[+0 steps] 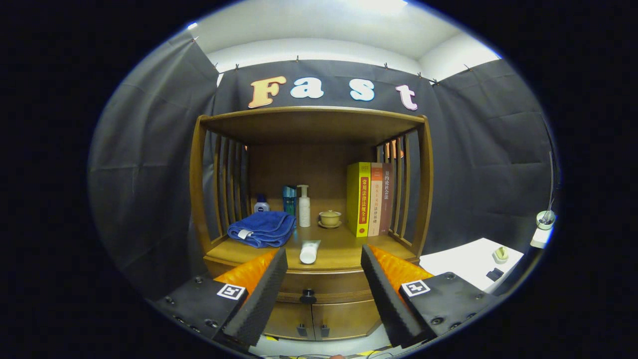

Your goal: Pull open the drawer, take out the items inside it, and place them on the countertop above the cabinet.

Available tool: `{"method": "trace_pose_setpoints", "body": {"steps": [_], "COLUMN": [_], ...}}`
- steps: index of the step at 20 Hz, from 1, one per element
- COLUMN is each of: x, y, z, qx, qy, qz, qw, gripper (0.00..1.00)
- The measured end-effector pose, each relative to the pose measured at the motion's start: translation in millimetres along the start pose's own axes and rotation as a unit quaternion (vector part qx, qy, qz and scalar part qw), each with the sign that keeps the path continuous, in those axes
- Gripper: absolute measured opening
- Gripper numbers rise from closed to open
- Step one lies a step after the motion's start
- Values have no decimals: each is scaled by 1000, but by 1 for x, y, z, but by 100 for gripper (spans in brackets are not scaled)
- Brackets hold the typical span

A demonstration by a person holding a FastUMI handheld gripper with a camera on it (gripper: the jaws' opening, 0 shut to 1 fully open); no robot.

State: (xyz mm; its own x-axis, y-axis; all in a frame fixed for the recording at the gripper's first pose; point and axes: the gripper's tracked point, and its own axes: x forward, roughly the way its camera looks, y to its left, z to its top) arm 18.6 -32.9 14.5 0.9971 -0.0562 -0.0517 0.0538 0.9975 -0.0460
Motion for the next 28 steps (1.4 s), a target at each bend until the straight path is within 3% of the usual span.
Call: {"method": "trace_pose_setpoints", "body": {"steps": [28], "x": [4], "y": [1], "z": [4], "qx": [-8], "qy": [-8], "qz": [-2], "qw": [1000], "gripper": [98]}}
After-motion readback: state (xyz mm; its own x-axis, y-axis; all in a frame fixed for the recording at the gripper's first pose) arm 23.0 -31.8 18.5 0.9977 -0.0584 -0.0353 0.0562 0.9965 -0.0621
